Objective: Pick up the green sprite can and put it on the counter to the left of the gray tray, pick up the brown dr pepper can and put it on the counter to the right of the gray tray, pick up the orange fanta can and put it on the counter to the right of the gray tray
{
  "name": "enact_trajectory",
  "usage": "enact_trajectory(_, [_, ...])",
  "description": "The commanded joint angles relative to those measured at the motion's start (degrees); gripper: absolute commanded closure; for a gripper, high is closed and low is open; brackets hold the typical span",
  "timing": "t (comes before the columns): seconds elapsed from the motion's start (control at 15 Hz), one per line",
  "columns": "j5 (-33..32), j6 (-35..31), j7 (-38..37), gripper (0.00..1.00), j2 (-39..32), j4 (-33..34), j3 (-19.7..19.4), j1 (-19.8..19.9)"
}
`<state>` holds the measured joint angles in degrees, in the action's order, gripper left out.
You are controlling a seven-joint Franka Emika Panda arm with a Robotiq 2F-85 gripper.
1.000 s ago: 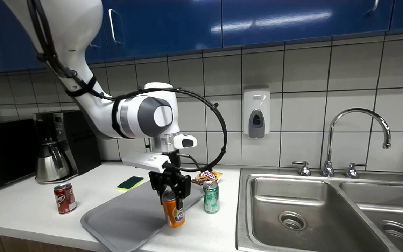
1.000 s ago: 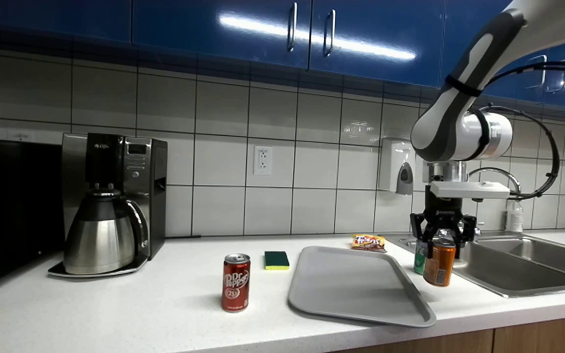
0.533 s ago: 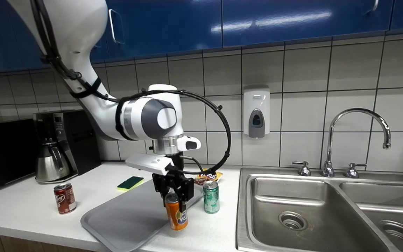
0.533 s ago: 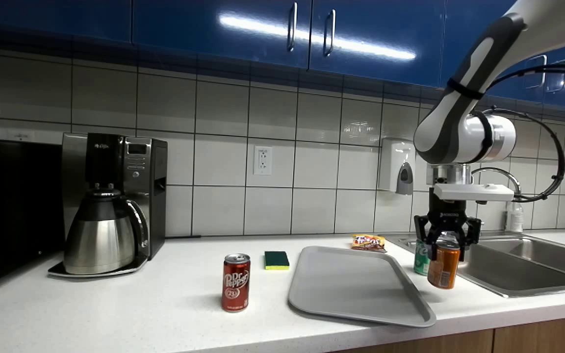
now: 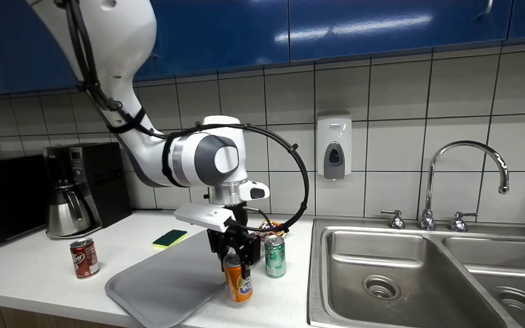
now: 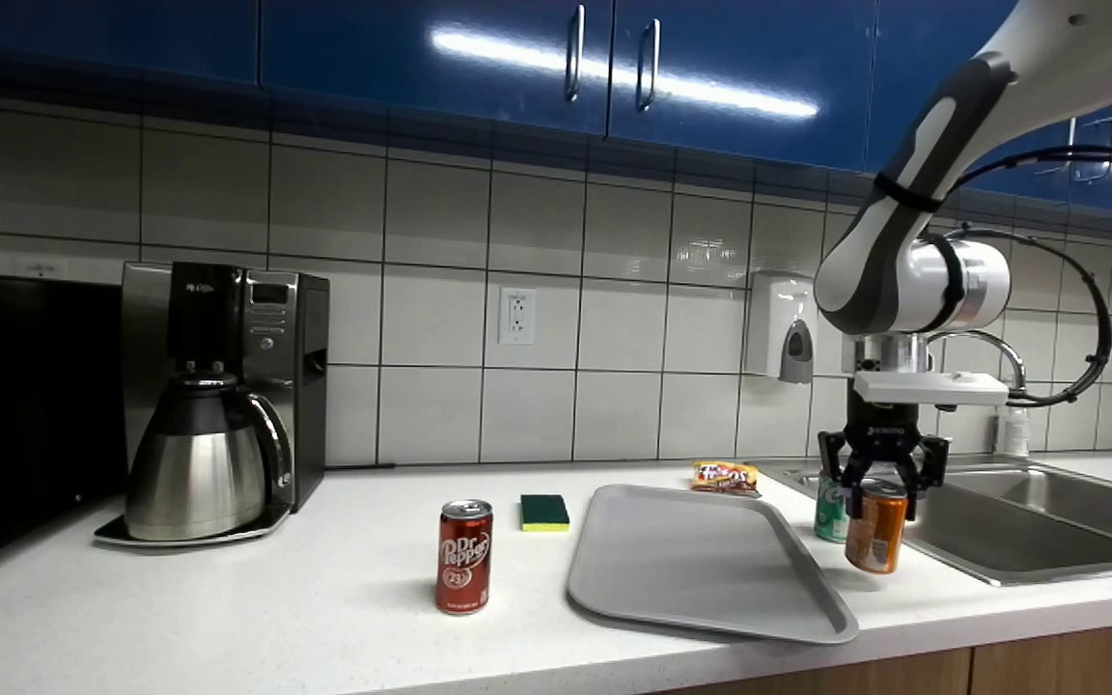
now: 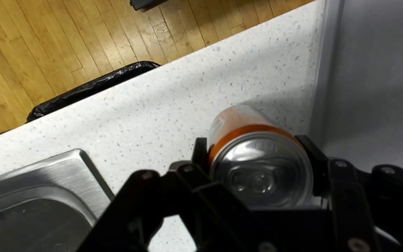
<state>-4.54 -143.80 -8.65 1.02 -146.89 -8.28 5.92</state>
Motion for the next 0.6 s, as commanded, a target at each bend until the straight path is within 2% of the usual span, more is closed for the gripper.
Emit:
enact_trajectory(0.0, [1.0,-0.1,-0.3,0.62,-2.0,2.6,0.6,0.3])
enact_trajectory(0.53, [1.0,0.3,-1.0,0.62,-4.7,4.4,0.5,0.1])
